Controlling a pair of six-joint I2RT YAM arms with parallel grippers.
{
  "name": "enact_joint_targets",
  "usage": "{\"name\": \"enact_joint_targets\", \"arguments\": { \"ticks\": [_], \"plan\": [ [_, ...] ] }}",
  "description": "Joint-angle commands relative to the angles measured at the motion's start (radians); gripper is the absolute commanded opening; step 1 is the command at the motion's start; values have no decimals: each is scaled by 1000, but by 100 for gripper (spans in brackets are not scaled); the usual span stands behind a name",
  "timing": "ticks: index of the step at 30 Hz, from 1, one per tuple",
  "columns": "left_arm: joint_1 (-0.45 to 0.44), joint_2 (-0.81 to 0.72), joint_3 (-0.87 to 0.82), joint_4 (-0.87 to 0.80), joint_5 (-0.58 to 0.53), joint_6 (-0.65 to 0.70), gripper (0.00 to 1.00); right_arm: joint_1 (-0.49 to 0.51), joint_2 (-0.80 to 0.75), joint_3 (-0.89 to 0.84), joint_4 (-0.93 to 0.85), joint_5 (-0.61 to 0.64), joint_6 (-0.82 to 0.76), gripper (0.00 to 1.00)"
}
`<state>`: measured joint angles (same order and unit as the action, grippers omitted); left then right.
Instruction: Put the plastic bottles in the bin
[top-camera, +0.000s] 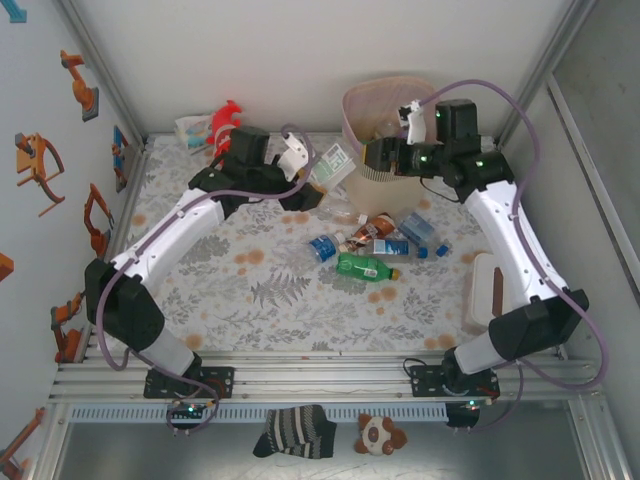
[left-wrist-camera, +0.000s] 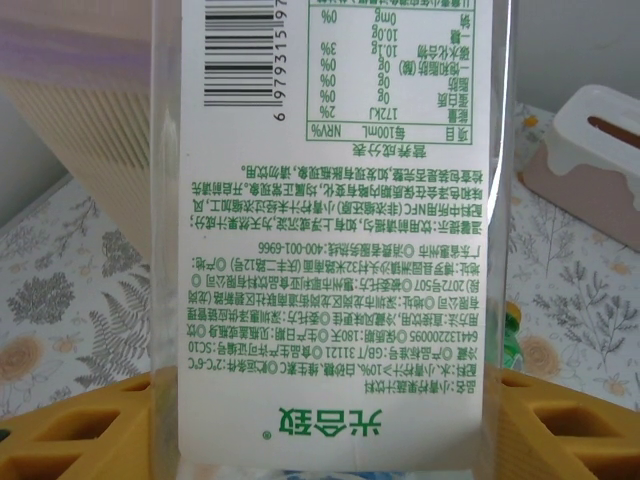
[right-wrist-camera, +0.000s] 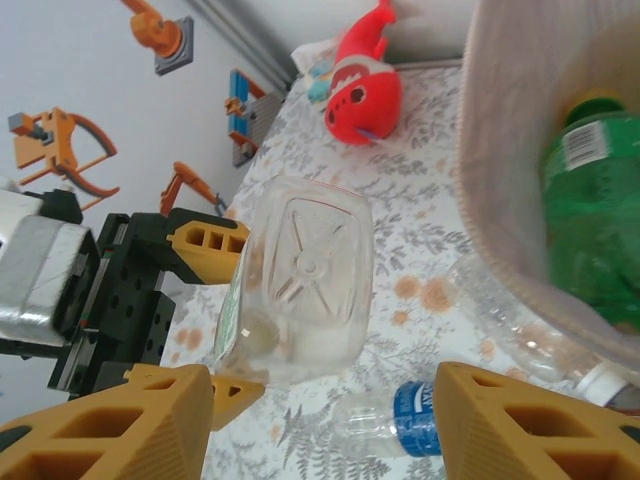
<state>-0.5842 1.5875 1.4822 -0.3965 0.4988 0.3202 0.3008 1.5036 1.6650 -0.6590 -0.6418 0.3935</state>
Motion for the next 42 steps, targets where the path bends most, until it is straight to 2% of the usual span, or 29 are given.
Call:
{"name": "enact_joint_targets", "arguments": {
  "ticks": [1,7,17,22,27,32,42],
  "plan": [
    [-26,-40,-11,30,30,-18,64,25,32,42,-29,-72,8,60],
    [-52,-62,-17,43,24,-18,64,61,61,64,-42,-88,14,59],
    [-66,-95,-62,65,-22,-23,65,78,61,55,-22,-72,77,46],
    [-66,-121,-88,83,-29,-35,71,86,50,49,-18,-50,85,41],
    [-65,-161,-123,104,-62,-38,80,86,23,50,-6,28,84,36],
    [-62,-215,-156,103,-99,-35,82,86,11,100,-6,106,55,33],
    [-59,-323,-260,116,-151,-53,82,86,36,328,-77,399,-108,33]
  ]
}}
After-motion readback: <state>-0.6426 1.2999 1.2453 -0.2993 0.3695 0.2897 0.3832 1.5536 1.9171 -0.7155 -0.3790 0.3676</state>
